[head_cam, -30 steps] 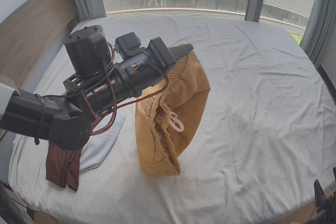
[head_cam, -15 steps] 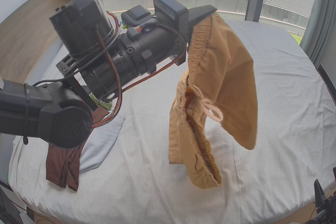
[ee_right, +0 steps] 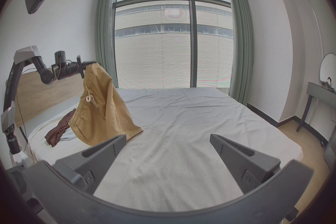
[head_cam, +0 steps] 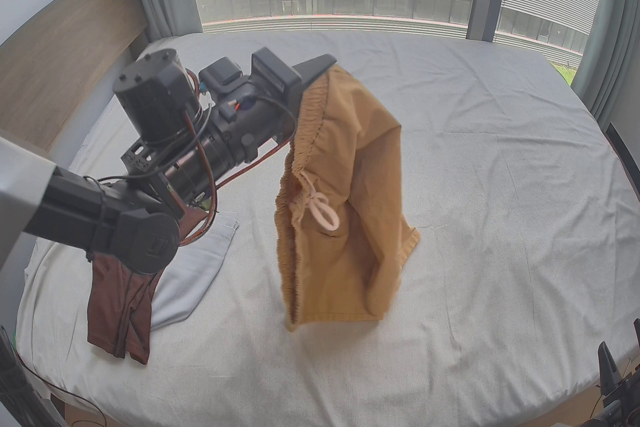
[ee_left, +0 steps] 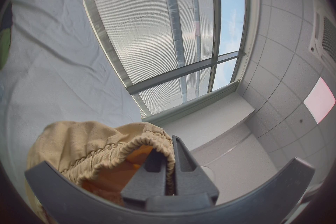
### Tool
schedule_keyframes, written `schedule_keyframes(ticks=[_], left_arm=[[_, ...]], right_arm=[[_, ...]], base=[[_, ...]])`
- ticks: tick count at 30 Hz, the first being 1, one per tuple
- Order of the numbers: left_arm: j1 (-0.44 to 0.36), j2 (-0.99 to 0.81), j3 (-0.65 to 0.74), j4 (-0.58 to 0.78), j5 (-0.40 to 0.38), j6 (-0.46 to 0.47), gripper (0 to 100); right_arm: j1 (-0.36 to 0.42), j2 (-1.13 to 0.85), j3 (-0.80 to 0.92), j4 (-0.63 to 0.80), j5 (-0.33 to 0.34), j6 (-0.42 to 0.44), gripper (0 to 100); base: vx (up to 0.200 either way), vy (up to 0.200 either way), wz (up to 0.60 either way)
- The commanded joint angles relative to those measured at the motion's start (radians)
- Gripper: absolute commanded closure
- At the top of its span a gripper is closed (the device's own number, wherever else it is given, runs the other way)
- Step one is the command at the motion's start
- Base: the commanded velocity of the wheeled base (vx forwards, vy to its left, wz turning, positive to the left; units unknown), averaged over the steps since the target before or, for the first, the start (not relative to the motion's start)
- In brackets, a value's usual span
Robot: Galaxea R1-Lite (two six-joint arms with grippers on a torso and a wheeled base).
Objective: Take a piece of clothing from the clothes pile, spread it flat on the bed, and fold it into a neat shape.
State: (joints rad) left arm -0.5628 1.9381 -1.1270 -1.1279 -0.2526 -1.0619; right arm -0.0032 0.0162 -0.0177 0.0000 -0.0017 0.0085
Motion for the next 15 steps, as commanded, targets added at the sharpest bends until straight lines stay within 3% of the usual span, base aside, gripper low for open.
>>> schedule_keyframes(ticks=[1,15], left_arm=[[0.057,0.124,0.072,-0.073,0.001,0.065,100],[0.080,0.136,0.161,-0.199,-0.001,0.209,100]], right_arm=[[0.000,-0.016,0.018,0.000,0.000,-0.001,0],[0.000,-0.016,0.018,0.000,0.000,-0.001,0]], base=[[0.000,0.000,0.00],[0.000,0.000,0.00]])
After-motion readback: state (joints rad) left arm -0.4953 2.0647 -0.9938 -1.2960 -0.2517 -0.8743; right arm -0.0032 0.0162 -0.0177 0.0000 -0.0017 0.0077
